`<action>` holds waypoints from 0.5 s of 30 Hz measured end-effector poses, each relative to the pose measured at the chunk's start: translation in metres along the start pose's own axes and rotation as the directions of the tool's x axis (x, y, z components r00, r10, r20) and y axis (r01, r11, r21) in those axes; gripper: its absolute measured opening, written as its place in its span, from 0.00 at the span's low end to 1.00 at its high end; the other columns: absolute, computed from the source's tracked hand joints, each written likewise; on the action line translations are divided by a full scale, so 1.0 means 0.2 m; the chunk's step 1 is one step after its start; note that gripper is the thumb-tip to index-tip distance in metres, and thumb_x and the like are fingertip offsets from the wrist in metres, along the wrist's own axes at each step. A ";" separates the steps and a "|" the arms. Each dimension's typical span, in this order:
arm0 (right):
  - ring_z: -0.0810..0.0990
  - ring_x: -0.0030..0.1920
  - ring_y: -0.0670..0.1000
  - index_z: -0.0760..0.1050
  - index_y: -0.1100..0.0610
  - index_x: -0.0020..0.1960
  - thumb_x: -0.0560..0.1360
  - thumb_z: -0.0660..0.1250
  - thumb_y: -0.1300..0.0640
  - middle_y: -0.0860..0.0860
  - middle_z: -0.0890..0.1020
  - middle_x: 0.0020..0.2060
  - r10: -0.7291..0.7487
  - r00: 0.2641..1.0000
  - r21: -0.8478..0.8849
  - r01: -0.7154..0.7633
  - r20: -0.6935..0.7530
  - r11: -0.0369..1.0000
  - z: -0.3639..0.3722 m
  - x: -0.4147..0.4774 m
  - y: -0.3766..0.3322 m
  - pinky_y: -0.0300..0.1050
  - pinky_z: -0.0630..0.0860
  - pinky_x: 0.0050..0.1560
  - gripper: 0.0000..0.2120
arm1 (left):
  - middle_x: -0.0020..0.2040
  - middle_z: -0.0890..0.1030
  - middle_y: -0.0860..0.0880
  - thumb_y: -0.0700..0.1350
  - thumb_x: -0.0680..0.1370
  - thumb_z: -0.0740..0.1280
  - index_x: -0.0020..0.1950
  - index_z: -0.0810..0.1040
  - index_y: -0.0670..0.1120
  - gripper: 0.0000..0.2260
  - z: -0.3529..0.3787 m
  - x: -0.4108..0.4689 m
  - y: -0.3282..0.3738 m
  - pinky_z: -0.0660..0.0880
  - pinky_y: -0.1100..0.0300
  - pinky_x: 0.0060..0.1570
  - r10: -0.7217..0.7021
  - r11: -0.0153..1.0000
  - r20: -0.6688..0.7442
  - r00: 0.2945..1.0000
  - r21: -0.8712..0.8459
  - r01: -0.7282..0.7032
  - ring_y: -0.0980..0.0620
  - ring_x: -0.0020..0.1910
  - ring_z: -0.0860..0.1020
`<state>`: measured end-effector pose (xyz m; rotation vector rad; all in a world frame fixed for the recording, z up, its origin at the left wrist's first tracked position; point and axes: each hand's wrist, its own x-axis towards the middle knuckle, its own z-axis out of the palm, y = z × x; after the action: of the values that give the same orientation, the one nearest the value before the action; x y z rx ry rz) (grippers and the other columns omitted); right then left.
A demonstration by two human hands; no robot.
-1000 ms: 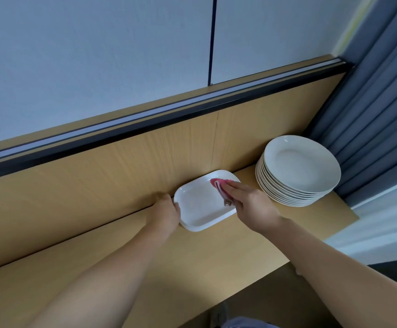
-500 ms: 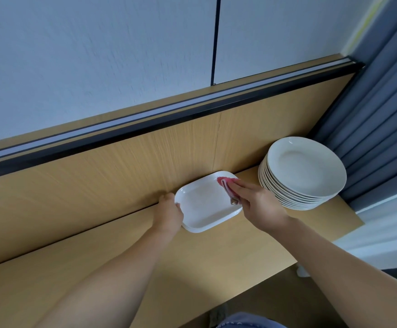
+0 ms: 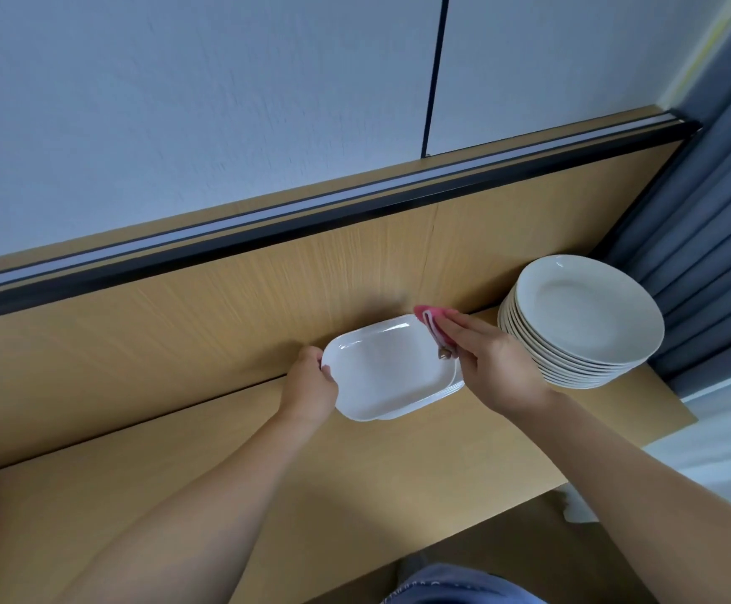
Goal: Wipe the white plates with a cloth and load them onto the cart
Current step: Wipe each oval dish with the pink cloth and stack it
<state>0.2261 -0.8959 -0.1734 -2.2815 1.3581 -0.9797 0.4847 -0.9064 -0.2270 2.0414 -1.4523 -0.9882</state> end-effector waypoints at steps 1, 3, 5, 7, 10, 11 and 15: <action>0.82 0.54 0.47 0.72 0.51 0.70 0.77 0.60 0.70 0.39 0.74 0.67 0.000 1.000 0.003 0.000 0.005 1.000 0.01 0.02 -0.01 0.48 0.80 0.52 0.25 | 0.43 0.76 0.49 0.40 0.81 0.57 0.51 0.69 0.47 0.03 -0.04 -0.02 -0.03 0.74 0.54 0.39 0.004 1.000 -0.008 1.000 -0.009 -0.004 0.45 0.41 0.77; 0.80 0.59 0.47 0.71 0.50 0.71 0.78 0.58 0.68 0.43 0.74 0.68 -0.003 1.000 0.006 0.003 0.022 1.000 0.06 0.06 -0.03 0.50 0.80 0.52 0.25 | 0.45 0.77 0.50 0.41 0.81 0.56 0.52 0.68 0.49 0.04 -0.13 -0.06 -0.13 0.74 0.53 0.40 -0.005 0.999 -0.028 1.000 -0.037 0.004 0.45 0.42 0.78; 0.77 0.64 0.47 0.71 0.51 0.71 0.77 0.58 0.68 0.44 0.74 0.68 -0.021 0.999 0.003 0.021 0.045 1.000 0.12 0.09 -0.08 0.51 0.79 0.55 0.25 | 0.46 0.78 0.52 0.42 0.81 0.56 0.53 0.68 0.51 0.05 -0.23 -0.11 -0.25 0.74 0.53 0.41 -0.039 0.997 -0.052 0.998 -0.062 0.036 0.46 0.43 0.79; 0.76 0.65 0.46 0.72 0.54 0.70 0.77 0.57 0.68 0.45 0.75 0.67 -0.067 0.996 0.017 0.066 0.064 0.998 0.20 0.10 -0.16 0.48 0.77 0.58 0.23 | 0.47 0.78 0.53 0.41 0.81 0.56 0.53 0.69 0.52 0.06 -0.32 -0.16 -0.37 0.75 0.53 0.43 -0.088 0.993 -0.084 0.993 -0.090 0.080 0.47 0.44 0.79; 0.79 0.60 0.47 0.73 0.55 0.70 0.77 0.51 0.60 0.46 0.75 0.67 -0.090 0.989 0.043 0.086 0.117 0.995 0.33 0.12 -0.30 0.46 0.77 0.57 0.24 | 0.47 0.78 0.52 0.40 0.81 0.57 0.54 0.69 0.51 0.06 -0.45 -0.24 -0.56 0.77 0.50 0.47 -0.159 0.981 -0.125 0.979 -0.131 0.143 0.47 0.46 0.78; 0.79 0.60 0.46 0.72 0.54 0.70 0.77 0.51 0.59 0.45 0.75 0.67 -0.092 0.986 0.053 0.085 0.137 0.995 0.38 0.12 -0.34 0.46 0.78 0.57 0.24 | 0.47 0.78 0.51 0.40 0.81 0.57 0.54 0.70 0.50 0.06 -0.49 -0.27 -0.62 0.77 0.49 0.48 -0.182 0.978 -0.134 0.974 -0.132 0.164 0.47 0.46 0.78; 0.76 0.51 0.35 0.71 0.50 0.71 0.78 0.58 0.65 0.41 0.75 0.67 -0.131 0.974 0.105 0.113 0.187 0.988 0.55 0.10 -0.54 0.42 0.79 0.52 0.24 | 0.50 0.77 0.52 0.41 0.81 0.57 0.58 0.70 0.49 0.08 -0.60 -0.36 -0.86 0.77 0.50 0.49 -0.257 0.963 -0.119 0.959 -0.119 0.243 0.48 0.49 0.77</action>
<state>0.3793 -0.8680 -0.1829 -2.3430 1.0817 -0.8145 0.6682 -0.7842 -0.2502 2.2065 -1.0710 -0.9795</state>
